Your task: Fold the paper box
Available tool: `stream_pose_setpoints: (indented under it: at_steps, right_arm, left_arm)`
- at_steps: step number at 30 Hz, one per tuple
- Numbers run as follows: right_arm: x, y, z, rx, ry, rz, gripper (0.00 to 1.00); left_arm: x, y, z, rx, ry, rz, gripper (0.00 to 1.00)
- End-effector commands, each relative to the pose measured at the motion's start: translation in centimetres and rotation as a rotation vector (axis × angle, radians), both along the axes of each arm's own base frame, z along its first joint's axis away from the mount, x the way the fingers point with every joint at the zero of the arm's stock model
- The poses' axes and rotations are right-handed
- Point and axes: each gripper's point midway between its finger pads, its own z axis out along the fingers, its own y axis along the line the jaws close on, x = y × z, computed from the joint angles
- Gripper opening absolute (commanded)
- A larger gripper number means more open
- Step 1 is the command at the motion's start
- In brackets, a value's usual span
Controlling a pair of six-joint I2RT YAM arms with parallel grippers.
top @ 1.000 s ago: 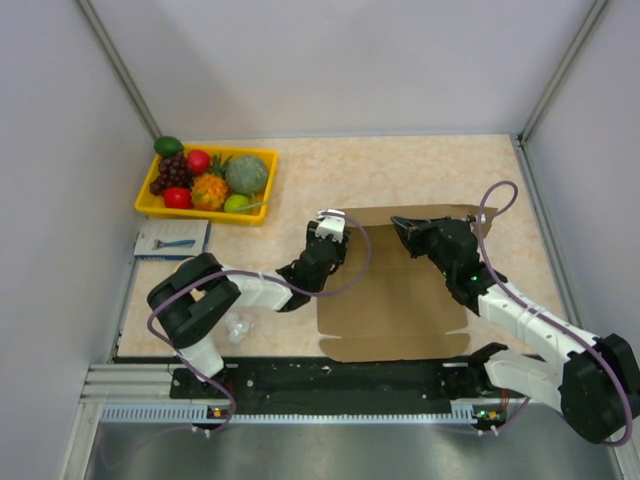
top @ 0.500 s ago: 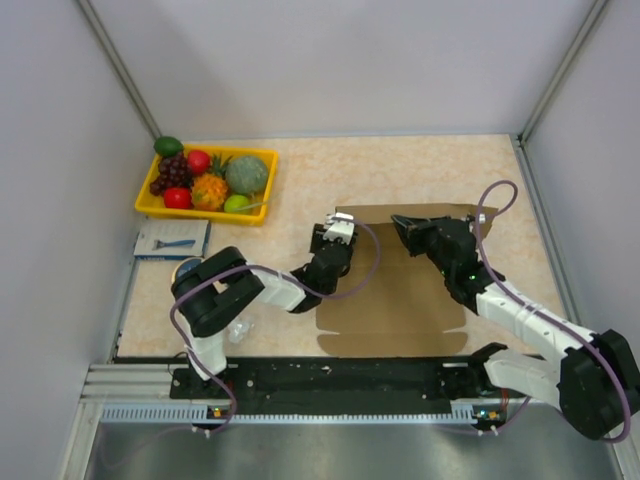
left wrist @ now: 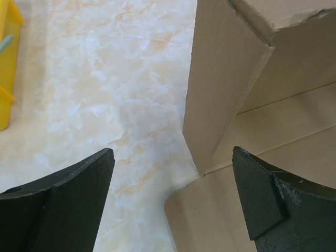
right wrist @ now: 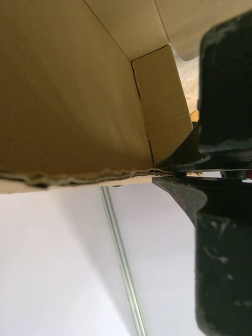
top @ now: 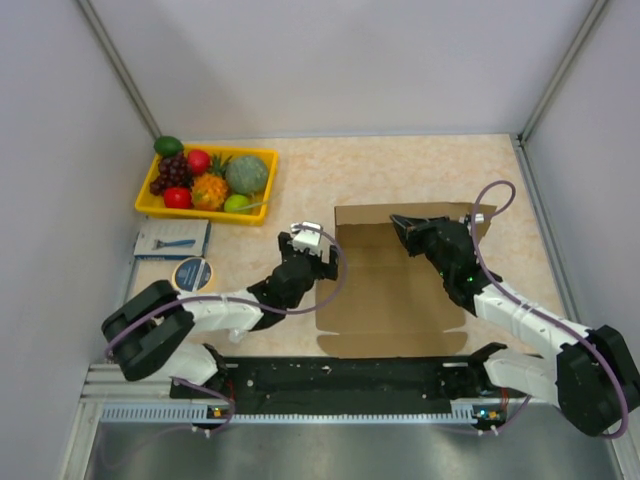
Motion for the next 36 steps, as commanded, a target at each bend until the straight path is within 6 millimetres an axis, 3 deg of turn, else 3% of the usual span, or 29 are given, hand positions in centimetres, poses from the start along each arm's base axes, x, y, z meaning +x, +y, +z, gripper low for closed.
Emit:
stream_pose_setpoints:
  at_steps: [1, 8, 9, 13, 19, 21, 23, 24, 25, 28, 33, 34, 36]
  right_arm:
    - [-0.5, 0.3, -0.7, -0.031, 0.026, 0.016, 0.02]
    - [-0.4, 0.5, -0.5, -0.02, 0.03, 0.017, 0.04]
    - [-0.4, 0.5, -0.4, -0.017, 0.031, 0.018, 0.04]
    - [-0.5, 0.6, -0.1, -0.021, 0.03, 0.025, 0.04]
    - [-0.7, 0.8, -0.4, -0.031, 0.036, 0.038, 0.07]
    - [-0.8, 1.0, -0.4, -0.045, 0.03, 0.054, 0.14]
    - [-1.1, 1.0, -0.6, -0.09, 0.02, 0.08, 0.28]
    - [-1.3, 0.9, -0.7, -0.118, 0.009, 0.093, 0.39]
    - [-1.7, 1.0, -0.2, -0.195, -0.04, 0.133, 0.59]
    - [-2.6, 0.3, 0.8, -0.422, -0.101, 0.243, 0.81]
    - [-5.8, -0.3, 2.8, -0.738, -0.197, 0.531, 0.9]
    - [-8.0, -0.9, 1.2, -0.838, -0.169, 0.667, 0.9]
    - [-9.6, -1.3, 2.8, -0.89, -0.214, 0.737, 0.9]
  left_arm:
    - [1.9, -1.7, -0.3, 0.017, -0.001, 0.017, 0.98]
    - [5.5, -3.8, 0.3, 0.003, -0.062, 0.083, 0.9]
    - [5.8, -3.7, -0.7, 0.024, -0.048, 0.098, 0.87]
    - [7.6, -2.6, -0.6, 0.011, -0.075, 0.184, 0.58]
    - [8.7, -2.4, -0.1, 0.045, -0.112, 0.197, 0.38]
    - [8.7, -2.3, 0.1, 0.042, -0.129, 0.189, 0.31]
    - [8.7, -2.1, -0.2, 0.043, -0.12, 0.18, 0.19]
    - [8.6, -1.9, -0.3, 0.046, -0.114, 0.181, 0.0]
    - [8.6, -1.6, -0.3, 0.04, -0.11, 0.188, 0.0]
    - [8.1, -0.5, -1.0, 0.046, -0.088, 0.173, 0.0]
    - [7.4, 1.3, -0.5, 0.022, -0.089, 0.18, 0.0]
    - [7.0, 1.8, -0.8, 0.033, -0.081, 0.178, 0.0]
    - [6.7, 2.2, 0.0, 0.033, -0.095, 0.18, 0.0]
